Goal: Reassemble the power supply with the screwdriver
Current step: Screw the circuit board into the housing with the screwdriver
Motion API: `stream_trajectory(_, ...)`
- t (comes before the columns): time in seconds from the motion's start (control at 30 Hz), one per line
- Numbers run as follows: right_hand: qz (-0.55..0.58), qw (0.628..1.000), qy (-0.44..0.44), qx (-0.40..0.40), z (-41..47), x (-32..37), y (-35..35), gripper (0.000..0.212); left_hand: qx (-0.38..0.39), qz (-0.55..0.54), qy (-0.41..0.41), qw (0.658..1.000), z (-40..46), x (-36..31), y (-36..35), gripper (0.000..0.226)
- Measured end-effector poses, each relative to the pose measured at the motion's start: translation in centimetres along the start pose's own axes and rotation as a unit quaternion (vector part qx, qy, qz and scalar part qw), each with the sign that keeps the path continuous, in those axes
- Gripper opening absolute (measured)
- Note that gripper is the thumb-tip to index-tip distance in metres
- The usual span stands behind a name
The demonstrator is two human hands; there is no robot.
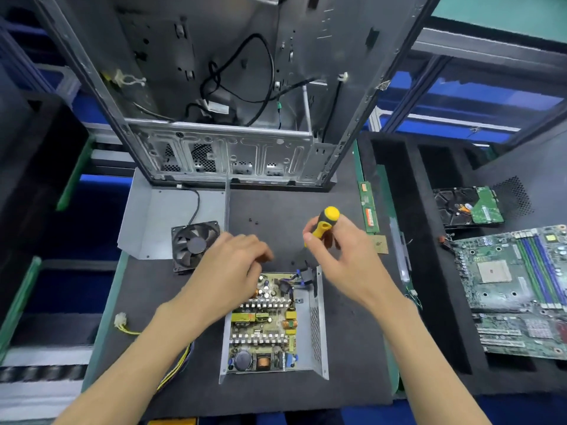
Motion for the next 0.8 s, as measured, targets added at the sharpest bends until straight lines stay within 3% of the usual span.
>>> stream_trajectory(0.13, -0.027, 0.999, 0.002, 0.045, 0.0, -0.2, -0.6, 0.036, 0.017, -0.016, 0.006, 1.000, -0.7, -0.1, -1.0, 0.029)
stream_trajectory(0.8, -0.033, 0.998, 0.020, 0.050, -0.2, -1.0, -1.9, 0.032, 0.016, -0.055, 0.030, 0.998, -0.9, -0.1, -1.2, 0.026)
Point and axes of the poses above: each hand's wrist, its own z-axis towards the middle knuckle, its own y-axis out of the back of the hand, x = y × z, the point moved 1 cm from there along z, towards the middle knuckle, and after that the axes turned 5 degrees about y, right-handed, at the moved point
